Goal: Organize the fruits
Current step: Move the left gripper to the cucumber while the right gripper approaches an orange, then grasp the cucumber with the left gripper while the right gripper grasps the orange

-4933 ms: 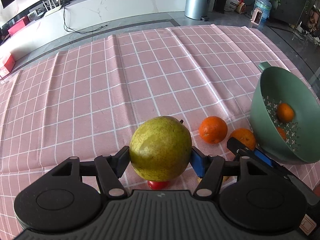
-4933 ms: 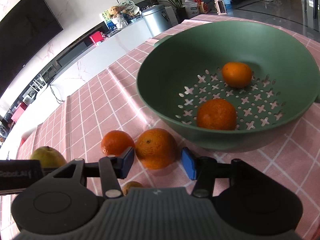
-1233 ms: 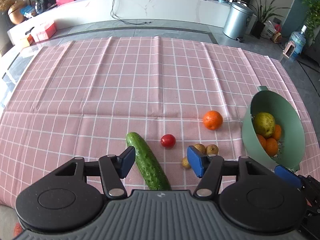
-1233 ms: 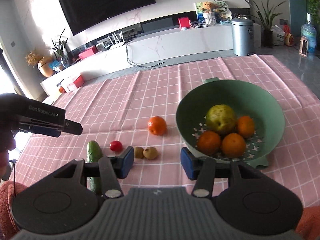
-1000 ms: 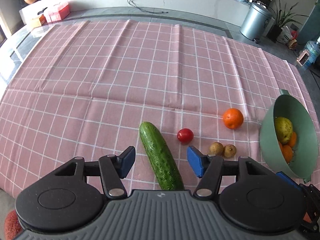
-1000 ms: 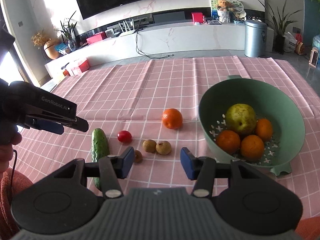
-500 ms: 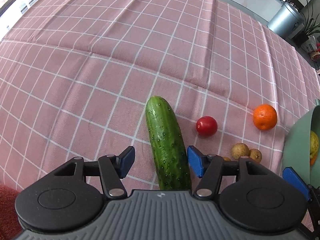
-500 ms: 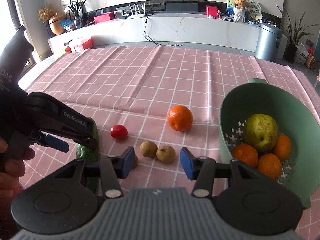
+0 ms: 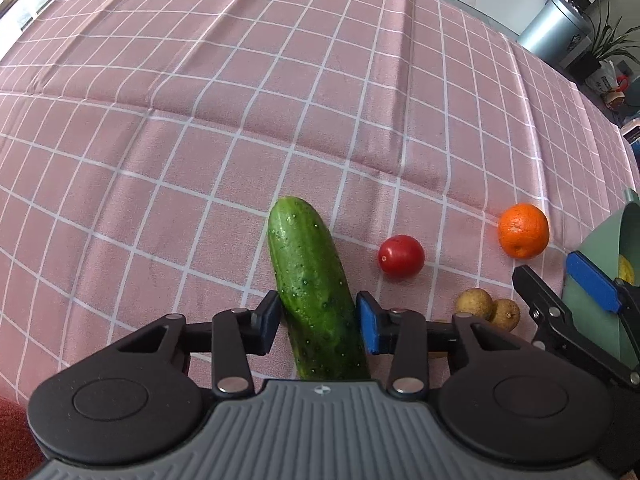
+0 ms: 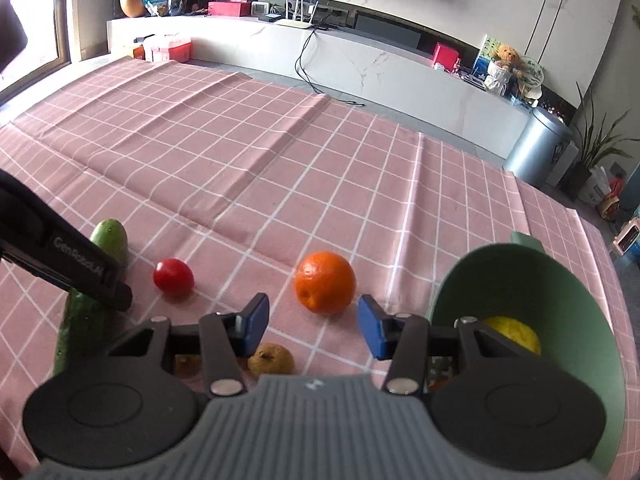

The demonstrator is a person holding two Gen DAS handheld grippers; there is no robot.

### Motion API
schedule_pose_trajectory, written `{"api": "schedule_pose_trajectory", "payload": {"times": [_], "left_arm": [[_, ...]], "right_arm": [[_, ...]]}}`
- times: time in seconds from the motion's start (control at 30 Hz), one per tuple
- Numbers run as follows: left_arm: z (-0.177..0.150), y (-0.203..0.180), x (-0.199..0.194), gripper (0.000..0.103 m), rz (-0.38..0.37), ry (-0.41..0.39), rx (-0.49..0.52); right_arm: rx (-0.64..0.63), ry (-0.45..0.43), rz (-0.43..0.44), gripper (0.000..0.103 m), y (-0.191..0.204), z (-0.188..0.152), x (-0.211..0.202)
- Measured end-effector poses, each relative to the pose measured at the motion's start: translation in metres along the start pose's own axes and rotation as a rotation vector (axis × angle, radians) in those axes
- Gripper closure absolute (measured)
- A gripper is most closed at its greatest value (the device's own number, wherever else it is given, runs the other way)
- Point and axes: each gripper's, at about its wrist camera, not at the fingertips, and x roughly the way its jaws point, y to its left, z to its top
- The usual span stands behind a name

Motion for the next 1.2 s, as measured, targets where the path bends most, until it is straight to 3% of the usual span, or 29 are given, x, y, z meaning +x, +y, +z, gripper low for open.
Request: {"api": "schedule_pose_trajectory", "payload": {"times": [0.43, 0.57, 0.67, 0.83, 1.2], "left_arm": [[0.012, -0.001, -0.021, 0.059, -0.014, -0.069, 0.062], [0.010, -0.006, -0.023, 0.060, -0.018, -0.084, 0.087], [0.009, -0.004, -0.025, 0.060, -0.022, -0.087, 0.081], [0.006, -0.003, -0.033, 0.060, -0.030, -0.098, 0.091], [-0.013, -0.012, -0.067, 0.062, -0.057, -0.193, 0.158]], "right_arm": [[-0.160, 0.046, -0.099, 0.054, 0.012, 0.016, 0.042], [-0.224, 0.059, -0.095, 0.063, 0.020, 0.017, 0.043], [-0.276, 0.096, -0.119, 0.063, 0.026, 0.016, 0.048], [-0.224, 0.125, -0.113, 0.064, 0.021, 0.019, 0.049], [-0.116, 0.032, -0.062, 0.065, 0.019, 0.016, -0.009]]}}
